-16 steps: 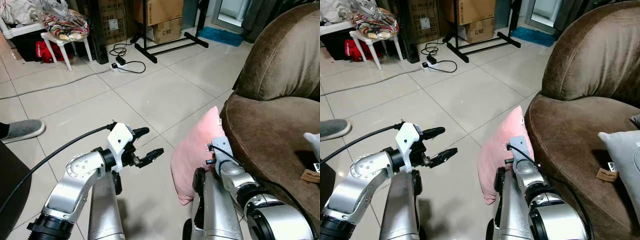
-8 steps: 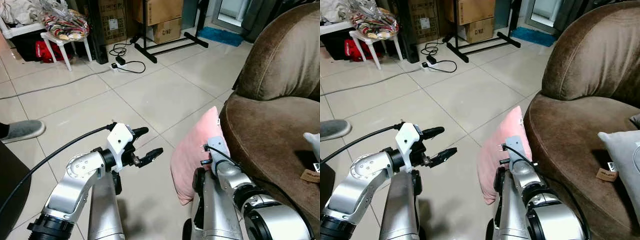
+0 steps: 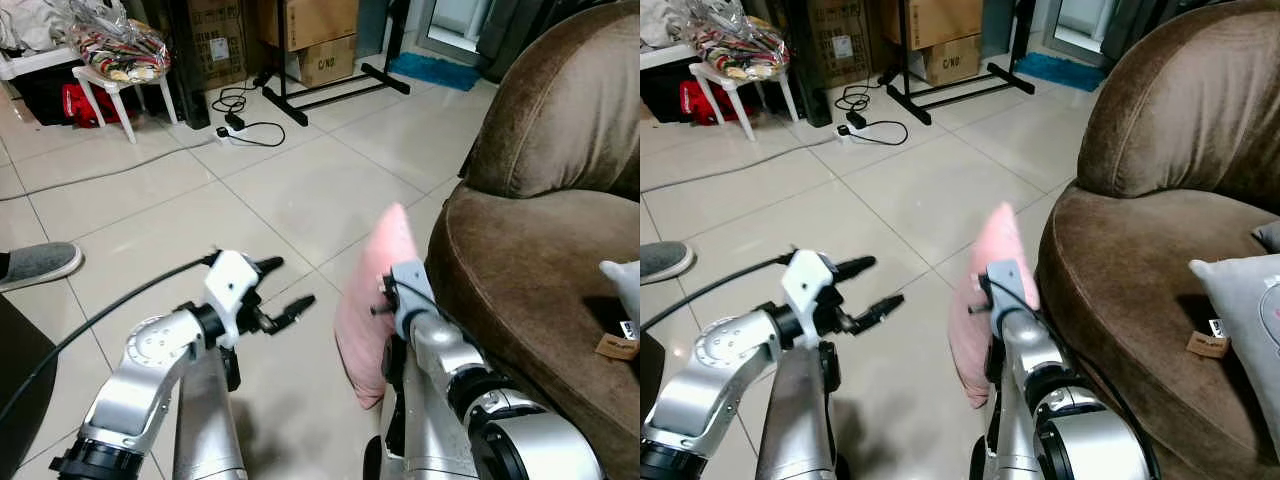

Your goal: Move the pillow to the sofa from floor

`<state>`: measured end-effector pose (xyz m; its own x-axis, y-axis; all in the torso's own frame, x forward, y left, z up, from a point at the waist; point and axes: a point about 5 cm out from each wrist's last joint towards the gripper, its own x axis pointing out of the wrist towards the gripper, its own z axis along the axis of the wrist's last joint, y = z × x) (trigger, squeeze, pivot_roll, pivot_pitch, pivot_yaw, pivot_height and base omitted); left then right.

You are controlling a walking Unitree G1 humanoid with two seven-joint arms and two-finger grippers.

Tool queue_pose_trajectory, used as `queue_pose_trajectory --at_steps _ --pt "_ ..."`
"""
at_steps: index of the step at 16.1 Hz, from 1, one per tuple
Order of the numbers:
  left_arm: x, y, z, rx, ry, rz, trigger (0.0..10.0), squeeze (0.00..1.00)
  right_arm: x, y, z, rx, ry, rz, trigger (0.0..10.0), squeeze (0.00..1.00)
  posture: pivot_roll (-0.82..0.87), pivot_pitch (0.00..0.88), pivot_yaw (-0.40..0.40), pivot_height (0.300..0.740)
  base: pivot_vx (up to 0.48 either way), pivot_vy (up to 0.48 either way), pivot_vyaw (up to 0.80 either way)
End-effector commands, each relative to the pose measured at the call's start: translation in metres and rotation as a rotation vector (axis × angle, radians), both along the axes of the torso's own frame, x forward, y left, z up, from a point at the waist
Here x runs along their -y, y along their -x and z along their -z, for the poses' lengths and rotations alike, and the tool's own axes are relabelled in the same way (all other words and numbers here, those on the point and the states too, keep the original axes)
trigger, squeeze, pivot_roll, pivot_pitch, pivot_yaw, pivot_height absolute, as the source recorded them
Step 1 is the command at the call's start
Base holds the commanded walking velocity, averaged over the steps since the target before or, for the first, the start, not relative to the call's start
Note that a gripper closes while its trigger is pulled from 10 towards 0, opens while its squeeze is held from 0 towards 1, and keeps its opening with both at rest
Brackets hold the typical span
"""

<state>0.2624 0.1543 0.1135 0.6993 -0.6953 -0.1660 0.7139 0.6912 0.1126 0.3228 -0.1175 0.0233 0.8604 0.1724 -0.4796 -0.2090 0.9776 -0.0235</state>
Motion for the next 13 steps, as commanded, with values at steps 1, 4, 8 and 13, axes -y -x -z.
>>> queue_pose_trajectory --at_steps 1,4,8,13 --pt "-0.005 0.002 -0.005 0.036 0.003 -0.055 10.0 0.0 -0.005 -0.014 -0.029 0.142 -0.131 -0.019 0.0 0.0 0.08 0.0 -0.046 0.408 0.0 0.0 0.0" --pt "-0.015 0.008 -0.006 0.076 0.021 -0.178 10.0 0.0 0.003 -0.011 -0.064 0.315 -0.249 -0.04 0.0 0.0 0.07 0.0 -0.04 0.408 0.0 0.0 0.0" --pt "-0.022 0.007 -0.019 0.138 0.026 -0.274 10.0 0.0 0.016 0.015 -0.106 0.498 -0.367 -0.051 10.0 0.0 0.08 0.0 -0.053 0.408 0.0 0.0 0.0" --pt "-0.02 0.012 -0.027 0.172 0.058 -0.372 10.0 0.0 0.016 0.041 -0.117 0.493 -0.421 0.0 10.0 0.0 0.08 0.0 -0.037 0.443 0.0 0.0 0.0"
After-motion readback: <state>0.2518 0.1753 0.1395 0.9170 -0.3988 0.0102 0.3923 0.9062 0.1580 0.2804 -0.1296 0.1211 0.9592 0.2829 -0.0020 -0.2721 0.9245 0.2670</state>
